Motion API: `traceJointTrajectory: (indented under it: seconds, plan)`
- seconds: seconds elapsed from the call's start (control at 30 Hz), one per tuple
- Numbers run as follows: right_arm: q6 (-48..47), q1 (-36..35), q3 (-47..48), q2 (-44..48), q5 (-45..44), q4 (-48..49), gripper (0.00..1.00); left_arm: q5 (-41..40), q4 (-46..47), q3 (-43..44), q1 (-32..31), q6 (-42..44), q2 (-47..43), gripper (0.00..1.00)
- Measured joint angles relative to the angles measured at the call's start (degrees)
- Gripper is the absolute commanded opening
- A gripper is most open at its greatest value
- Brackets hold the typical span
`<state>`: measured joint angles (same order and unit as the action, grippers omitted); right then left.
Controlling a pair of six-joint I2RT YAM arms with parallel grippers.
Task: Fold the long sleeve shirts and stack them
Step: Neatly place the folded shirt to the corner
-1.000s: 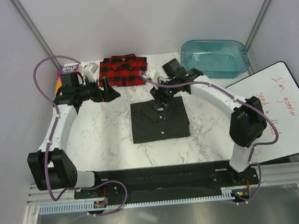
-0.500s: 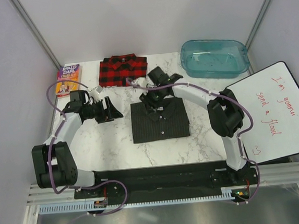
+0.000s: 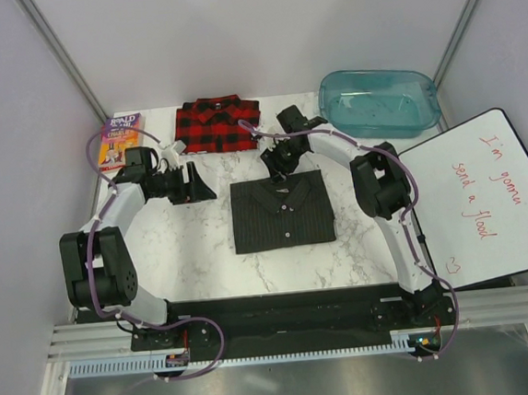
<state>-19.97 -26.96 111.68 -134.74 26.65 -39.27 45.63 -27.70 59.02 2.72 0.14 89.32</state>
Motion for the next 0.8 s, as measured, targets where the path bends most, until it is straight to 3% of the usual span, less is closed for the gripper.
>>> traceJointTrajectory:
  seconds: [0.13,0.17,0.2,0.27,0.47,0.73,0.8]
  plan:
    - [-1.9,-0.2,0.2,-0.9,3.0,-0.6,0.30,0.0,-0.2,0.0,0.0,0.7,0.0,0.70]
    - [-2.2,-0.2,0.2,-0.9,3.5,-0.8,0.17,0.0,-0.4,0.0,0.0,0.9,0.0,0.67]
    - [-2.4,-0.2,0.2,-0.9,3.7,-0.9,0.11,-0.2,-0.6,0.0,0.0,1.1,0.0,0.64]
    - [-2.9,-0.2,0.2,-0.9,4.2,-1.2,0.07,-0.6,-1.1,-0.1,0.0,1.1,0.0,0.64]
    - [-2.2,-0.2,0.1,-0.9,2.0,-0.6,0.47,-0.2,1.6,-6.5,0.0,-4.1,-1.8,0.65]
    - [3.9,-0.9,-0.2,4.5,-6.1,2.0,0.52,-3.6,9.9,-18.4,1.4,-18.0,-11.6,0.72]
    - [6.1,-2.2,-2.1,8.9,-8.0,2.7,0.63,-5.6,11.6,-19.2,2.0,-20.9,-13.8,0.73]
